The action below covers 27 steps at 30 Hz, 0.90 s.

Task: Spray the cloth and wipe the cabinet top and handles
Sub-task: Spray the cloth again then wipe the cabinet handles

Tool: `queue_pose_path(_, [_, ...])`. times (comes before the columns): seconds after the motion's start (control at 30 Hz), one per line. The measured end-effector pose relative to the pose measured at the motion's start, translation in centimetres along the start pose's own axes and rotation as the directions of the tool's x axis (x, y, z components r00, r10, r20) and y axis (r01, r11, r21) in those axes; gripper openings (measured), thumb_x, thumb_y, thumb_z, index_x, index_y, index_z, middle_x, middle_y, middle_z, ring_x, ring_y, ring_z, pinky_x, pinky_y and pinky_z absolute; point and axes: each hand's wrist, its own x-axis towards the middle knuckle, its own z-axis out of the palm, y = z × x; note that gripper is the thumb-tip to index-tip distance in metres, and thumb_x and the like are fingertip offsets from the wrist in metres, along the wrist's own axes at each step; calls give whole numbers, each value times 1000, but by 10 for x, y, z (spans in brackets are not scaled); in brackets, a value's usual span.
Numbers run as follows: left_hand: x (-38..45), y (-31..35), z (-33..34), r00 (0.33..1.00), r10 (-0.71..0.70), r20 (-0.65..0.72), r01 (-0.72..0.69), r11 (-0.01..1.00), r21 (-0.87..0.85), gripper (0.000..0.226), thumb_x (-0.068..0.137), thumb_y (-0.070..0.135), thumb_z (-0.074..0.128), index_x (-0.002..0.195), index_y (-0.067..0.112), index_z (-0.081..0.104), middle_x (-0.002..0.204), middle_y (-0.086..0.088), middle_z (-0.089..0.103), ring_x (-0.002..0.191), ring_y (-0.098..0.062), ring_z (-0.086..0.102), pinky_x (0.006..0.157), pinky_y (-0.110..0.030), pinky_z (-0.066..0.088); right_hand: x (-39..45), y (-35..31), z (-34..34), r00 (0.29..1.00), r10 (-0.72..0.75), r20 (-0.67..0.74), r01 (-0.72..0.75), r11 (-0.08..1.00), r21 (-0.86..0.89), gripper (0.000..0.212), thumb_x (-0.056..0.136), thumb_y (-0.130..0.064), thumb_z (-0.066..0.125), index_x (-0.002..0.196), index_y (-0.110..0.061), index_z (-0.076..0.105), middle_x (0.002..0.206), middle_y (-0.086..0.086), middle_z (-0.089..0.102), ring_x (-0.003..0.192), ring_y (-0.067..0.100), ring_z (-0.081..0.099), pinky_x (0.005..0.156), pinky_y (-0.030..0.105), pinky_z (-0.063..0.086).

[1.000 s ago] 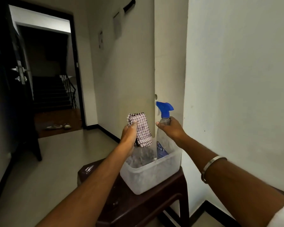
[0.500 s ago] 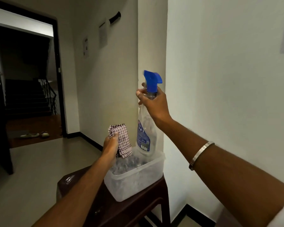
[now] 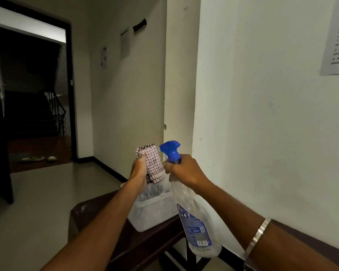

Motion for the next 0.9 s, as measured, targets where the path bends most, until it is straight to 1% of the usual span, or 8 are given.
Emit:
queue_pose_path(0.13, [-6,1,4,1000,7,23,-7,1000,9,44,101,37,35,115,7,64,101,-14,71,83,-28,68,76,-39,56,-4,2,8,999,-42,-1,42,996,-74,11,81,-22,62,82,-11,59,72,10,62,65,21,60,60,25,47])
queue_pose_path(0.27, [-7,2,3,1000,-4,29,3,1000,22,45,101,38,35,125,8,57,116,-18,67,100,-34,66,92,-51,53,0,5,-2,997,-41,-65,36,996,-82,11,81,-21,62,84,-11,60,69,5,60,60,14,57,58,22,45])
queue_pose_path(0.4, [-10,2,0,999,-11,35,11,1000,11,44,100,40,36,126,9,55,119,-18,65,96,-33,65,87,-49,54,-1,11,-13,997,-25,-70,19,995,-94,8,82,-22,62,81,-15,58,64,-1,59,51,8,55,55,17,41])
queue_pose_path(0.47, [-11,2,-1,999,-10,34,10,1000,-3,44,101,38,35,127,8,54,120,-18,65,95,-33,65,87,-49,54,-6,13,-14,999,-22,-37,19,996,-92,10,83,-22,61,84,-12,59,68,4,62,54,9,57,57,18,44])
queue_pose_path(0.6, [-14,1,1,999,1,37,-1,1000,0,42,101,38,35,122,9,57,108,-16,68,86,-29,67,72,-40,56,-20,20,-7,997,-30,64,33,998,-48,21,83,-21,61,95,-3,63,90,18,68,73,22,62,73,31,51])
queue_pose_path(0.67, [-15,2,1,999,-1,34,1,1000,-1,41,101,37,35,120,9,59,101,-13,69,86,-29,67,77,-43,57,-25,24,-4,992,-28,121,38,996,-85,17,84,-22,61,90,-5,62,80,14,66,67,18,59,71,30,50])
queue_pose_path(0.73, [-14,2,2,999,-1,34,1,1000,-1,41,101,37,35,120,9,59,101,-13,69,86,-29,67,80,-45,56,-27,29,-2,991,-30,133,46,991,-123,13,85,-24,60,85,-11,60,70,5,62,60,11,57,66,23,47])
queue_pose_path(0.9, [-15,3,3,999,-20,35,19,1000,5,45,102,37,33,130,7,53,125,-20,63,109,-37,62,96,-56,49,-27,37,-14,996,-34,86,46,989,-142,14,86,-22,60,92,-9,62,70,3,62,54,7,58,59,16,43])
